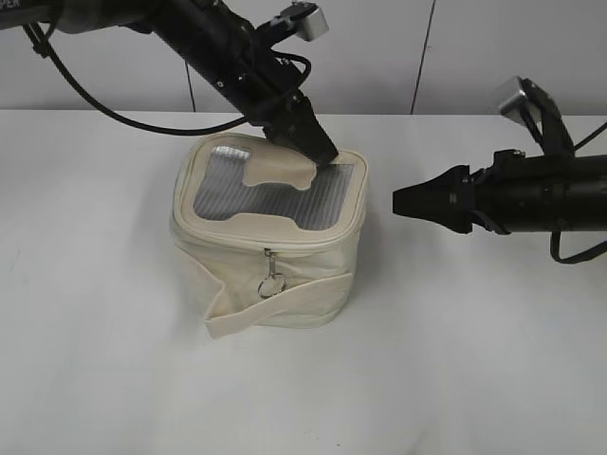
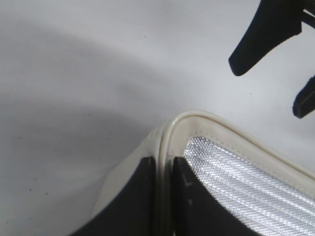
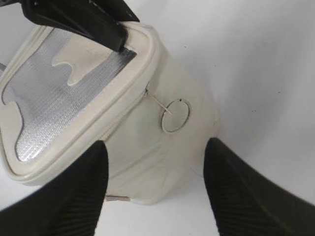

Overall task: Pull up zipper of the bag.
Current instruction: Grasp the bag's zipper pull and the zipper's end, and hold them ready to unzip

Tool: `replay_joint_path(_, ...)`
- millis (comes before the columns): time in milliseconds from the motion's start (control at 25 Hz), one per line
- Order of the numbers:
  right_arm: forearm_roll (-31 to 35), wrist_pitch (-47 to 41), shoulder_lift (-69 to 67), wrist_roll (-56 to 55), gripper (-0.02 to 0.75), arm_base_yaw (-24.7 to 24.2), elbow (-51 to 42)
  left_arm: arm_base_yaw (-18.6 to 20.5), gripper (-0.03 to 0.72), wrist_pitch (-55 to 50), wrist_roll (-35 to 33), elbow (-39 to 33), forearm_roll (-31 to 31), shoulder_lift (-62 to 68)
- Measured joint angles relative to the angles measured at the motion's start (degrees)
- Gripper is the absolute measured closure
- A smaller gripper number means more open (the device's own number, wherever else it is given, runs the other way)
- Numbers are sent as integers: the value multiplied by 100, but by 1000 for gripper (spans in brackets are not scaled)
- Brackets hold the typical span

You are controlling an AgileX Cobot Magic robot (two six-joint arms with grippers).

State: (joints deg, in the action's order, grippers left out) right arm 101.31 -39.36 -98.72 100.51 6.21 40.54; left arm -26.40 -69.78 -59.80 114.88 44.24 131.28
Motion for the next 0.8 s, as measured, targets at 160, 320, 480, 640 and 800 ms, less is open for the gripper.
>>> replay_joint_path(160,-18,0,-294,281,253,0,0,0,643,-12,0,0,-7,5)
replay_joint_path(320,112,-6,-617,629,254,75,0,0,643,-18,0,0,-7,5)
replay_joint_path(480,278,255,-699,1176,255,525,36,0,645,-18,0,0,-2,5)
replay_joint_path(640,292,869,-820,1295,255,951,291,0,646,-18,0,0,-2,5)
replay_joint_path(800,273,1197,-936,1228,268,1028,571,5,647,-18,11,0,-7,5)
